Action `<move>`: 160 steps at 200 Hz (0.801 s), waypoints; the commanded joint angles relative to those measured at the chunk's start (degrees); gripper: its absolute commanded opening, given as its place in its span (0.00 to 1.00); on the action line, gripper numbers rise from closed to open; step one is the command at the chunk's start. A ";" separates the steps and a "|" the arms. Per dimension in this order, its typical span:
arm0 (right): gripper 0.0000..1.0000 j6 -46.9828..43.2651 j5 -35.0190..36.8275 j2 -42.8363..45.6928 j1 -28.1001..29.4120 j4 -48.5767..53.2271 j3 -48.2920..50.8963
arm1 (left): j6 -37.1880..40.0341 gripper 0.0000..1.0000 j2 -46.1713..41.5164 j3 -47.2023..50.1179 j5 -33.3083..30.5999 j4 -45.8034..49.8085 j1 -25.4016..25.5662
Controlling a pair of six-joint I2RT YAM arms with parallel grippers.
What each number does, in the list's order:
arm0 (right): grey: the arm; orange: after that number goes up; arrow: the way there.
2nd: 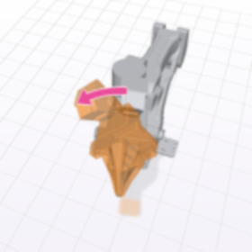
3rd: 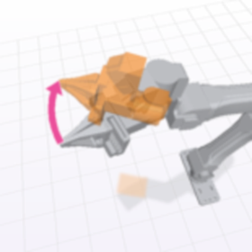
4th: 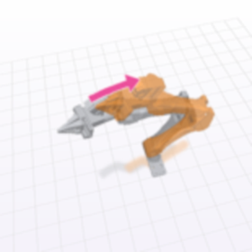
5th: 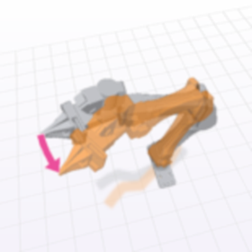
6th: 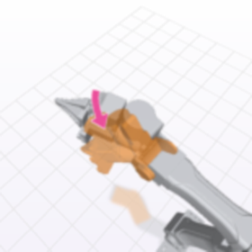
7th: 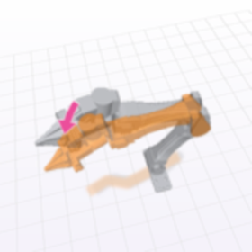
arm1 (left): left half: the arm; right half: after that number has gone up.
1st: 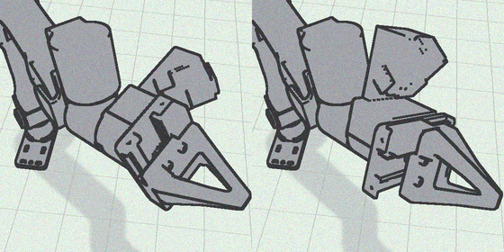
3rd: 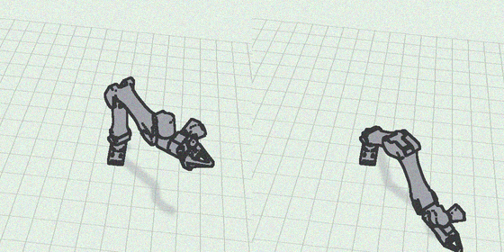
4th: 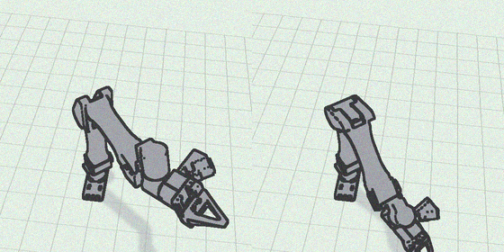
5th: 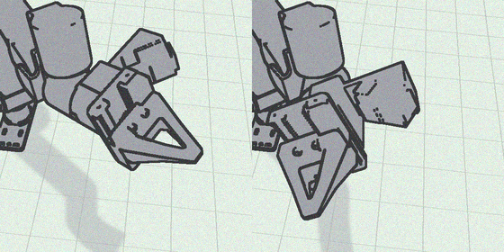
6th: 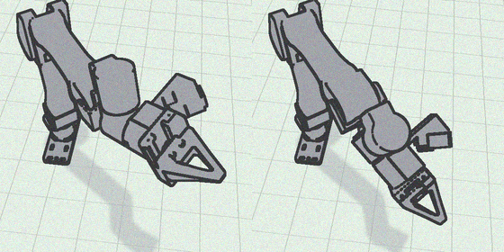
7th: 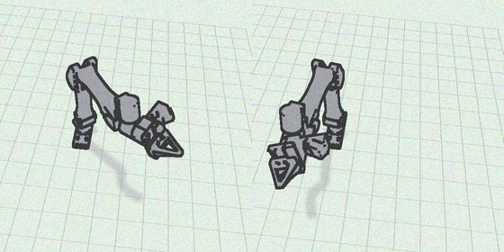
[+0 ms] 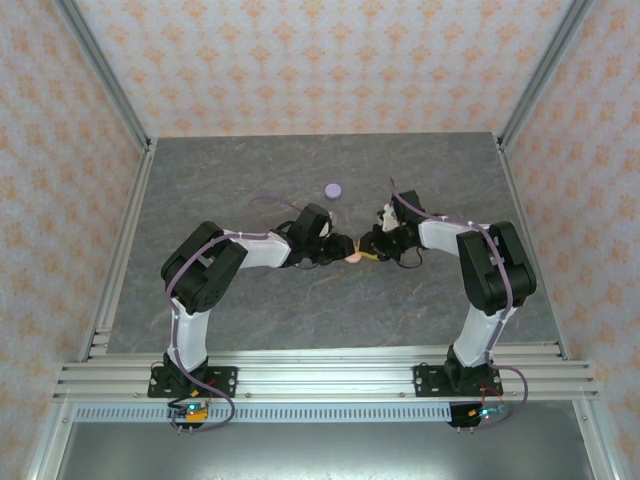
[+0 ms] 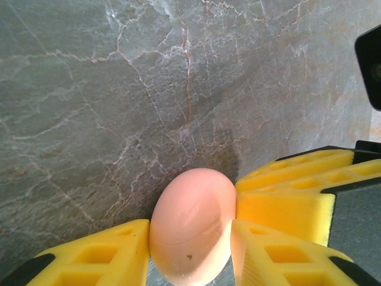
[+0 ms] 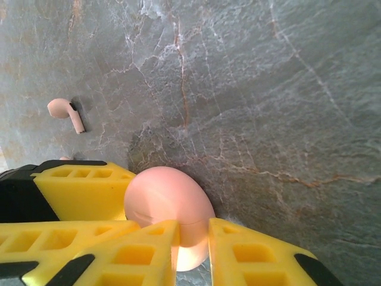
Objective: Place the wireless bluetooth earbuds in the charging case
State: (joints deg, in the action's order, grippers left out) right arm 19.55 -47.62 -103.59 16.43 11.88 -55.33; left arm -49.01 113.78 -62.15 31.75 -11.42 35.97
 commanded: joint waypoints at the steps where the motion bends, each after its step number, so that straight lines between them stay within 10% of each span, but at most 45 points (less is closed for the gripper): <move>1: 0.23 0.92 -0.98 -0.85 -0.04 -1.60 1.21 | -1.41 0.40 1.10 0.36 2.90 -5.19 0.92; 160: 0.19 2.68 -3.58 -1.39 -0.39 -2.89 1.10 | -2.57 0.40 -0.22 1.50 1.41 -7.48 0.95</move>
State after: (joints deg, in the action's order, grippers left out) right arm 21.65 -48.93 -103.92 15.53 10.61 -54.89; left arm -51.07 113.93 -61.10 32.34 -14.72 36.01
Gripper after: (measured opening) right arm 0.206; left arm 0.416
